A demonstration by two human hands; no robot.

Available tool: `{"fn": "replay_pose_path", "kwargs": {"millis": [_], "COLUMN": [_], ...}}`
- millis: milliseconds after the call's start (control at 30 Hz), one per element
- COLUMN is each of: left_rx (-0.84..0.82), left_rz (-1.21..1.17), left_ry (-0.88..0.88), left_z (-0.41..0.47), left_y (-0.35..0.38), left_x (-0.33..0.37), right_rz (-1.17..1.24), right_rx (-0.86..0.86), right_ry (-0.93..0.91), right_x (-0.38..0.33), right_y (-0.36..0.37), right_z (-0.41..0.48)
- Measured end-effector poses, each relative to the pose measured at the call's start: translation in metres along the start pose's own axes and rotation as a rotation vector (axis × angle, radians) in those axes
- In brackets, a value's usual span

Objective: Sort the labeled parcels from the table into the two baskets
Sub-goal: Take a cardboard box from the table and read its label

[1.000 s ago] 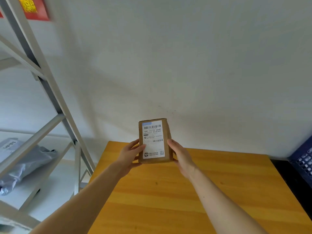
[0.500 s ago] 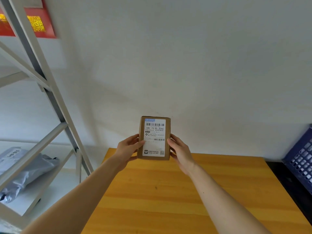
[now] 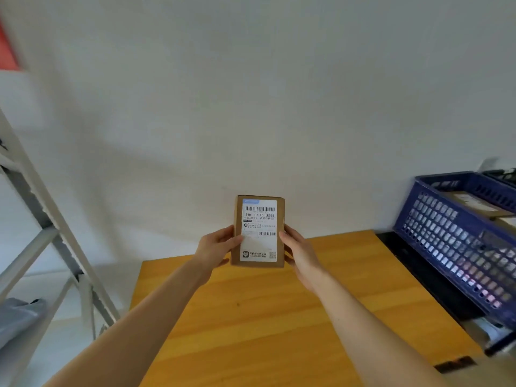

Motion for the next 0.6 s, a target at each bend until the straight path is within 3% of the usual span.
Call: {"fn": "replay_pose_path", "kwargs": {"millis": [233,600], "left_rx": [-0.210,-0.498], "left_rz": [0.044,0.086], "left_ry": [-0.016,-0.014], "left_z": [-0.017,-0.046], "left_y": [0.051,0.215], "left_x": [-0.012,-0.006], "right_rz": [-0.016,0.112], "right_rx": [0.216,0.557], "right_ry": [0.006,0.045], "right_x": [0.030,0.050], "right_y": [-0.042,-0.174], "right_z": [-0.057,-0.161]}}
Point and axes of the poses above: each hand's wrist, its own z-axis towards the middle knuckle, its own y-axis out of the palm, x = y × z, the point moved 5 cm from there along z, towards the middle knuckle, and after that the axes turned 8 degrees about y, right-handed, at the moved point
